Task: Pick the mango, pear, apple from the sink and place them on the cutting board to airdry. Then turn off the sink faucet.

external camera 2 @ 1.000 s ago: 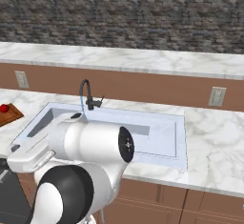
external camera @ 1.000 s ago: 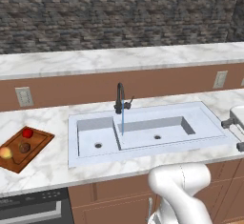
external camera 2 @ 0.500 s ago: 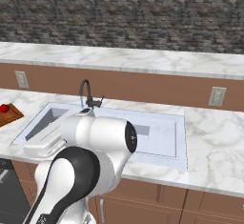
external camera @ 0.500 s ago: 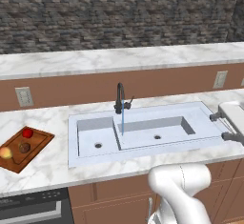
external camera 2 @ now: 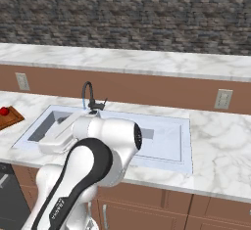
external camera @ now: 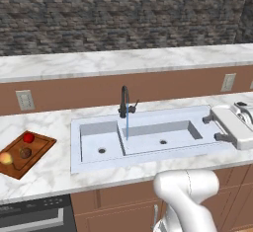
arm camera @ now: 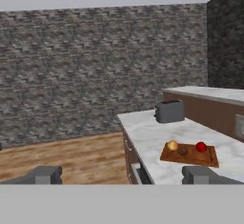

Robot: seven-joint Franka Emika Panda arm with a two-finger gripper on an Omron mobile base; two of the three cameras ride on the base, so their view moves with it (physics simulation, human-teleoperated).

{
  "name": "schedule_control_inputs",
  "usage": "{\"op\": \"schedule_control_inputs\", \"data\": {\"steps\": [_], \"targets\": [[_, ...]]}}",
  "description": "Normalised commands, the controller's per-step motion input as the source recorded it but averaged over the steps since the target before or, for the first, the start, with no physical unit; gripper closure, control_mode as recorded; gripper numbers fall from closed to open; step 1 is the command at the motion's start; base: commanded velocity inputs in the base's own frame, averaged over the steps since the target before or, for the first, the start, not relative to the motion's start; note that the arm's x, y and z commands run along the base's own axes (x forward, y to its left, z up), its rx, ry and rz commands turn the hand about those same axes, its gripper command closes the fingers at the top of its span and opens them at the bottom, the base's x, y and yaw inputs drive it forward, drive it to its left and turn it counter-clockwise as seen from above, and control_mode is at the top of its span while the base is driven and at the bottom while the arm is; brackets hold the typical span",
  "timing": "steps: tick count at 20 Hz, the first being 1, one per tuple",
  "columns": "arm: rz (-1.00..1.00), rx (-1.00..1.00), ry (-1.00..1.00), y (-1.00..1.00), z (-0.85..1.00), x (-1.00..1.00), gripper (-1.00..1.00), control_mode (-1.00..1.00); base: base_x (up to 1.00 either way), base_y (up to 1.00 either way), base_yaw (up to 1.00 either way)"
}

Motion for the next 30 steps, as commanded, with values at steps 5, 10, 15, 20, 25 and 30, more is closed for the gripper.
{"op": "schedule_control_inputs", "data": {"steps": [5, 10, 15, 20, 25, 30], "targets": [[-0.08, 0.00, 0.04, 0.03, -0.03, 0.35, -1.00, -1.00, 0.00, 0.00, 0.00], [-0.01, 0.02, 0.13, 0.00, -0.04, 0.47, -1.00, -1.00, 0.00, 0.00, 0.00], [0.05, 0.05, 0.13, 0.00, -0.13, 0.51, -1.00, -1.00, 0.00, 0.00, 0.00], [0.04, 0.00, 0.04, 0.00, -0.19, 0.40, -1.00, -1.00, 0.00, 0.00, 0.00], [0.02, 0.00, 0.00, 0.00, -0.13, 0.40, -1.00, -1.00, 0.00, 0.00, 0.00], [0.00, 0.00, 0.00, 0.00, -0.16, 0.34, -1.00, -1.00, 0.00, 0.00, 0.00]]}}
